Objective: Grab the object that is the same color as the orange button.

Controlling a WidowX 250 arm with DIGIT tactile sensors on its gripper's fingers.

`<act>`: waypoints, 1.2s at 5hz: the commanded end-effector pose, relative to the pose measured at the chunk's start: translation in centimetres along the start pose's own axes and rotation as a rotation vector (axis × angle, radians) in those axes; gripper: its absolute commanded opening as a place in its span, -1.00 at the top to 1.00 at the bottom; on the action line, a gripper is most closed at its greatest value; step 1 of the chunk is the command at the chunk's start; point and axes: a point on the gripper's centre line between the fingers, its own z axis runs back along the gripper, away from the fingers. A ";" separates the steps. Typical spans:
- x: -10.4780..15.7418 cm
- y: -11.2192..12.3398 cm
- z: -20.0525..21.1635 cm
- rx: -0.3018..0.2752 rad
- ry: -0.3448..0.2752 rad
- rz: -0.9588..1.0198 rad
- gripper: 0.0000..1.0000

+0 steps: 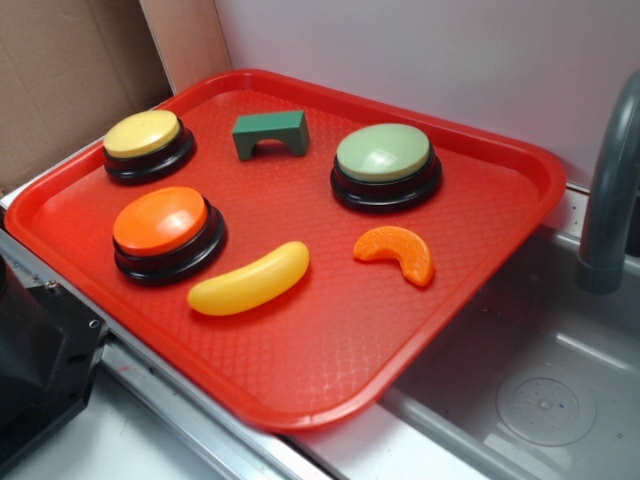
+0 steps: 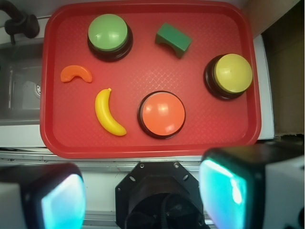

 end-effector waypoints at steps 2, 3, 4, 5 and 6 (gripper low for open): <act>3.3 -1.3 -1.0 -0.018 -0.044 -0.251 -1.00; 5.9 -3.7 -1.7 0.008 -0.052 -0.493 -1.00; 8.4 -6.5 -3.5 0.045 -0.002 -0.712 -1.00; 9.8 -9.9 -6.7 0.139 0.026 -0.919 -1.00; 10.6 -11.2 -10.4 0.153 0.092 -1.024 -1.00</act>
